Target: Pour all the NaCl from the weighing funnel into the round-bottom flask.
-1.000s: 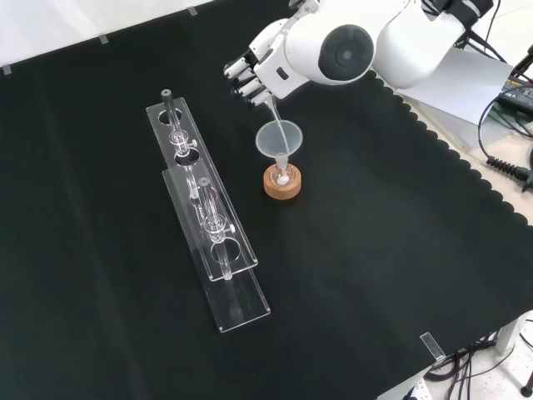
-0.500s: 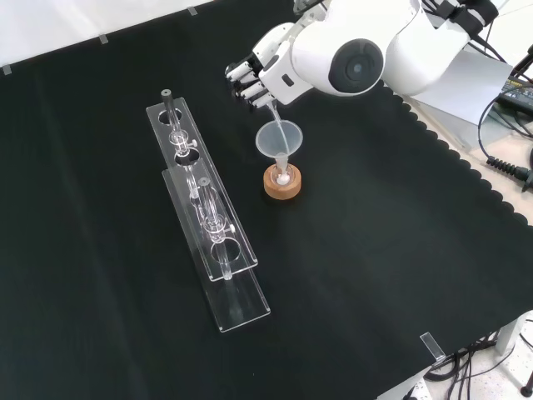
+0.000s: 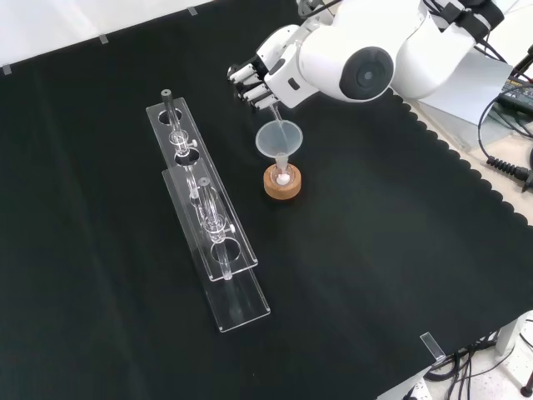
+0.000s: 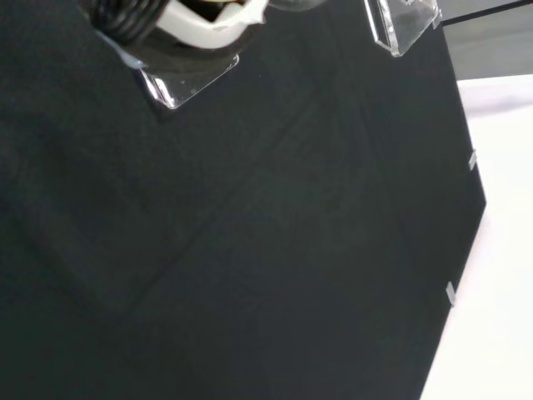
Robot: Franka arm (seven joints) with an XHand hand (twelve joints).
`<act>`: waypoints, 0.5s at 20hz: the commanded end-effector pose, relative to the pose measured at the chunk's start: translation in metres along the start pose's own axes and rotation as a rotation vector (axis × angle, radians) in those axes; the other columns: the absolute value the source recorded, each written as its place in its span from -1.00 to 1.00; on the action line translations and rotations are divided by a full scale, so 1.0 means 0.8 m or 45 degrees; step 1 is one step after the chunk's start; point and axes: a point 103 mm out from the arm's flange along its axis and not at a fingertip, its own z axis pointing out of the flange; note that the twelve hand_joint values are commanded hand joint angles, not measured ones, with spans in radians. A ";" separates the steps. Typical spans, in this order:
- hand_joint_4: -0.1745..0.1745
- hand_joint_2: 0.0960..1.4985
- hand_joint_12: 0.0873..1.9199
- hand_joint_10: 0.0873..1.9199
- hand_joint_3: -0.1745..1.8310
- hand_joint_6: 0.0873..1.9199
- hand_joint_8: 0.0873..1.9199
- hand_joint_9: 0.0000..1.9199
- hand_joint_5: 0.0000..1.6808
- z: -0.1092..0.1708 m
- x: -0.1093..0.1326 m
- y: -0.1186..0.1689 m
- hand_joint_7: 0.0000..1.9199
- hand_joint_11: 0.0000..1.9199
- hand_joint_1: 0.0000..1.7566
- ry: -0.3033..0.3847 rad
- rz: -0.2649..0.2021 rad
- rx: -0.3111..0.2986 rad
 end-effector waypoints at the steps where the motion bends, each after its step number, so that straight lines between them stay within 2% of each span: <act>1: 1.00 0.01 0.18 -0.69 -0.32 -0.13 -0.41 0.06 0.33 -0.006 0.003 -0.001 -0.26 -0.28 0.22 -0.044 0.007 -0.003; 10: 1.00 0.01 0.18 -0.69 -0.32 -0.13 -0.41 0.06 0.33 -0.015 0.003 0.001 -0.26 -0.28 0.22 -0.112 0.008 0.001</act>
